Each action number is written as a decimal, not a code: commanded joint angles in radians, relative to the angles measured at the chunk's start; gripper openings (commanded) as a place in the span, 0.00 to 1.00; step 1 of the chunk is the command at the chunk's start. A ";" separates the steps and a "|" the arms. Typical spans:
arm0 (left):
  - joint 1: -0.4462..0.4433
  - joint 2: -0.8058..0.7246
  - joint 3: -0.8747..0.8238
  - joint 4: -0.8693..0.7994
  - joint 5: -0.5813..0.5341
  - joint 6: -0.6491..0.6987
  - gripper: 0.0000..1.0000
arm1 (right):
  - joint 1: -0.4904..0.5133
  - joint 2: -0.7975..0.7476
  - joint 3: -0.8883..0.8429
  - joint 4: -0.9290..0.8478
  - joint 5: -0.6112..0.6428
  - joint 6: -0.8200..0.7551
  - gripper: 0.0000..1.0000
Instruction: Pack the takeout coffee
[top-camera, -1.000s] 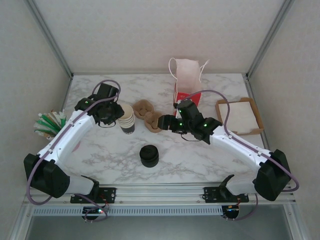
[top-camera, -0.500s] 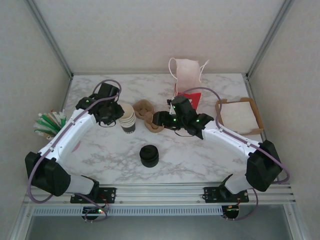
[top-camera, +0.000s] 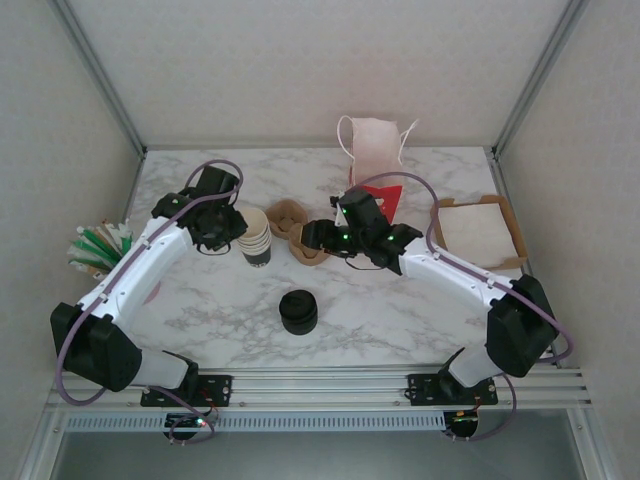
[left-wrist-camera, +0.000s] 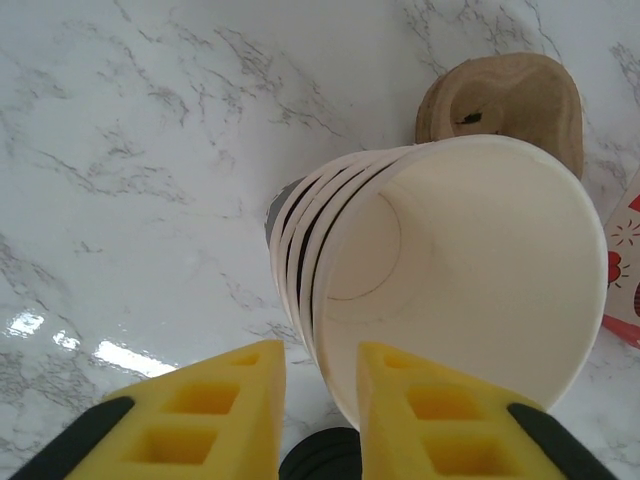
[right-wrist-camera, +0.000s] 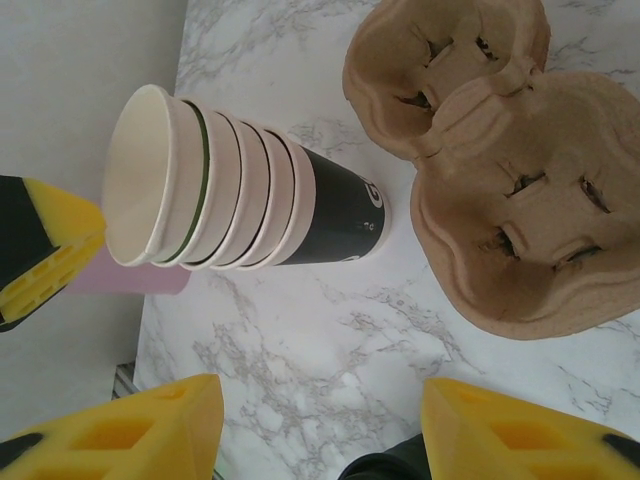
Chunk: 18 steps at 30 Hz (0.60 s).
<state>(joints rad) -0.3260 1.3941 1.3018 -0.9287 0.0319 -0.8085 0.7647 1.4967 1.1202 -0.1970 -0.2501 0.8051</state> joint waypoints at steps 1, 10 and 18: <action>-0.008 0.025 0.028 -0.029 -0.015 0.008 0.17 | 0.010 0.024 0.033 0.026 -0.016 0.009 0.54; -0.008 0.028 0.028 -0.029 -0.006 0.010 0.07 | 0.010 0.077 0.064 0.058 -0.049 0.023 0.53; -0.005 0.026 0.030 -0.035 -0.003 0.003 0.01 | 0.010 0.137 0.078 0.126 -0.080 0.055 0.53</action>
<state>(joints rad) -0.3260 1.4185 1.3037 -0.9279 0.0326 -0.8043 0.7647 1.6077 1.1645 -0.1253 -0.3012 0.8360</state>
